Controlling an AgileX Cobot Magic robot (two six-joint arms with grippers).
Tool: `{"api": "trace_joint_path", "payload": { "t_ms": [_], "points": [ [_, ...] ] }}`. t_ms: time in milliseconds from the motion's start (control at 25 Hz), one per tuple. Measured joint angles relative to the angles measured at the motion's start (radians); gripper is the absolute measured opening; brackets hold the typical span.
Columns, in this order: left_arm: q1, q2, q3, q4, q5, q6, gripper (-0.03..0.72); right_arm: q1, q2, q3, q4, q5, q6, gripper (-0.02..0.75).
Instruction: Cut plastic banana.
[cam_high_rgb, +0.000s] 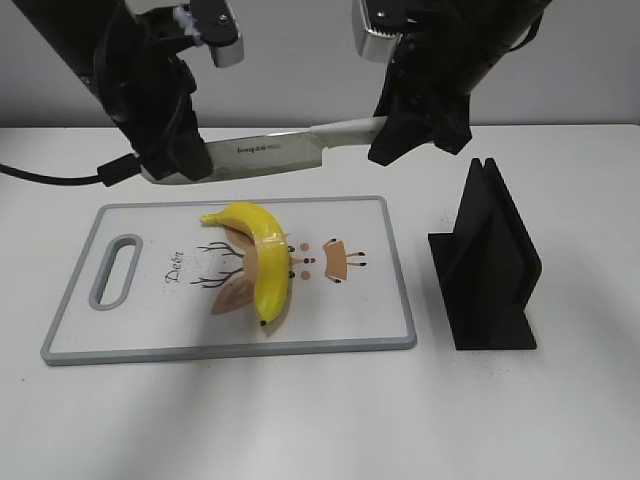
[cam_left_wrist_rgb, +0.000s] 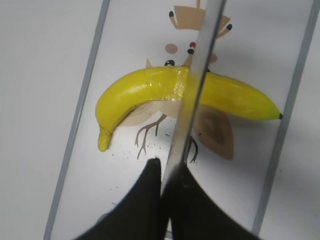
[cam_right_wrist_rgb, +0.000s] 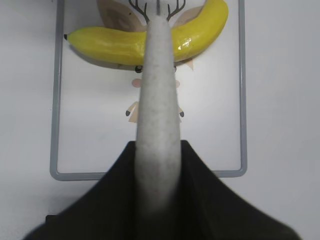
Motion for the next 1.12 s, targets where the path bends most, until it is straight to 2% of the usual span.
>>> {"api": "trace_joint_path", "payload": {
  "t_ms": [400,760,1120],
  "points": [
    [0.0,0.053,0.0,0.011,-0.073,0.009,0.002,0.0,0.029,0.0,-0.031,-0.068,-0.001,0.167],
    [0.001,0.292,-0.011,-0.016,-0.1,0.011,0.002,-0.002,0.273,-0.005,-0.06,-0.081,0.06,0.17],
    [0.001,0.302,-0.035,-0.013,-0.074,-0.021,0.004,-0.01,0.302,-0.02,-0.064,-0.074,0.153,0.197]
  ]
}}
